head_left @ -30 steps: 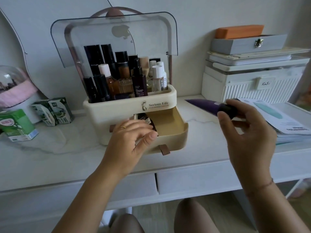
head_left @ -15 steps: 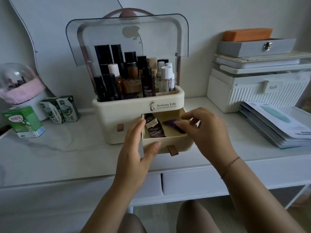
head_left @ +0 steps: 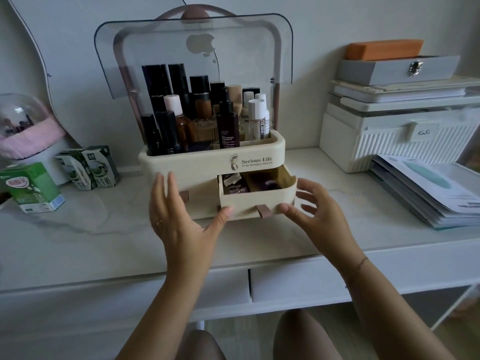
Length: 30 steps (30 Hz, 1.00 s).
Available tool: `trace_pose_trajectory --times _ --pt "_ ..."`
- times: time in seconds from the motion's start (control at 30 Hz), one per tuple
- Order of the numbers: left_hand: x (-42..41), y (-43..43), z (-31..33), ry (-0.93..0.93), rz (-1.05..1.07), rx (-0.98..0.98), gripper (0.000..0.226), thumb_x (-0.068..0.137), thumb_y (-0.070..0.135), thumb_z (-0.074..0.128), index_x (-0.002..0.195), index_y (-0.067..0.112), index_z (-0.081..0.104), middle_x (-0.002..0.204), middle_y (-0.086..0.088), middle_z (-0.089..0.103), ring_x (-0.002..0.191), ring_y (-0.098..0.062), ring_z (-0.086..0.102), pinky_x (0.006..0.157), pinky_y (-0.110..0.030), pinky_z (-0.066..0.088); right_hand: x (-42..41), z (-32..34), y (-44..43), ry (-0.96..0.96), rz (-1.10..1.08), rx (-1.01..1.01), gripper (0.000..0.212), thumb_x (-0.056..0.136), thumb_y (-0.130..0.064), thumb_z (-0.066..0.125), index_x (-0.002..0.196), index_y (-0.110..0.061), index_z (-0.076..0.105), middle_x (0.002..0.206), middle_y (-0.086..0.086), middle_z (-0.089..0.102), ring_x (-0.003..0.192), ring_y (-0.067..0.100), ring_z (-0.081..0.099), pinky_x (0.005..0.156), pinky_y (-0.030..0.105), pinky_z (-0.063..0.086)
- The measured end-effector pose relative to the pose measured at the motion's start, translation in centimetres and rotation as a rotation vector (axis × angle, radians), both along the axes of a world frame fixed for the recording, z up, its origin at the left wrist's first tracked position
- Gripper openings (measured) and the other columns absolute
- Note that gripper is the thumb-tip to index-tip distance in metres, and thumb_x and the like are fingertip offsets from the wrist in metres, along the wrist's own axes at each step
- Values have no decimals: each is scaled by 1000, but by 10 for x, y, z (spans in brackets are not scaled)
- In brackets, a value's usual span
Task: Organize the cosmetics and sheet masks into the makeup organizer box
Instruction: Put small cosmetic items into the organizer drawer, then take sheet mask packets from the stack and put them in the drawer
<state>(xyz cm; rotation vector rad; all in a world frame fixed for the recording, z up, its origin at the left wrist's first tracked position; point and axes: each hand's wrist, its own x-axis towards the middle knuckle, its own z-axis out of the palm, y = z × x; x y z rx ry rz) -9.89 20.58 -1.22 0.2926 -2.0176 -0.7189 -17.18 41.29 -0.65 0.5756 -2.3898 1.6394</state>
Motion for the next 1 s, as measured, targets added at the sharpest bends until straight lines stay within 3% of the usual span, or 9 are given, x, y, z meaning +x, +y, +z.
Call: trace_pose_trajectory --times 0.13,0.23,0.43,0.53,0.73,0.87,0.93,1.0 --pt "-18 -10 0 -92 57 235 131 56 70 64 151 9 -2 160 -14 -1 148 -26 -1 119 -48 6 -22 -1 -19 -61 20 -14 81 77 -44 69 143 -17 33 144 -2 44 126 9 45 107 32 39" --pt "-28 -14 -2 -84 18 356 138 53 69 68 150 14 -11 161 -10 -6 148 -21 -4 119 -47 10 -33 -2 -30 -79 64 -40 67 81 -39 68 139 -21 40 133 -8 54 122 8 49 107 36 39" --pt "-41 -14 -4 -56 99 361 136 60 51 83 150 15 -12 160 -14 -2 147 -29 4 117 -52 17 -45 -6 -41 -55 -26 -91 55 80 -39 70 129 -22 51 120 -10 60 107 7 56 89 24 48" --pt "-44 -12 -3 -44 117 357 137 58 53 82 150 14 -11 159 -15 1 146 -31 6 117 -50 17 -47 -7 -44 -52 -56 -71 56 79 -43 69 127 -24 49 122 -10 58 106 7 54 75 11 41" --pt "-35 -27 -10 -73 10 387 128 65 45 82 151 19 -10 160 -7 1 147 -23 4 118 -46 17 -40 -12 -44 -99 -54 -42 59 81 -41 69 131 -21 45 129 -4 53 115 11 52 94 30 47" --pt "-21 -50 -16 -160 -75 425 113 72 52 72 152 22 -3 161 -1 10 145 -18 18 109 -27 23 -29 -16 -45 -82 -131 70 50 83 -36 67 126 -16 49 120 -4 56 114 15 53 91 30 45" --pt "-16 -57 -16 -216 -106 410 110 74 54 70 152 26 -3 160 2 15 144 -18 24 112 -34 27 -23 -13 -48 -96 -133 101 47 83 -33 67 124 -16 49 119 -2 55 115 17 51 90 29 43" --pt "-11 -64 -15 -257 -138 408 107 74 55 69 151 29 -1 158 4 24 140 -18 32 110 -38 33 -11 -11 -53 -94 -183 128 58 82 -32 68 131 -12 44 127 4 50 121 21 46 99 35 41"
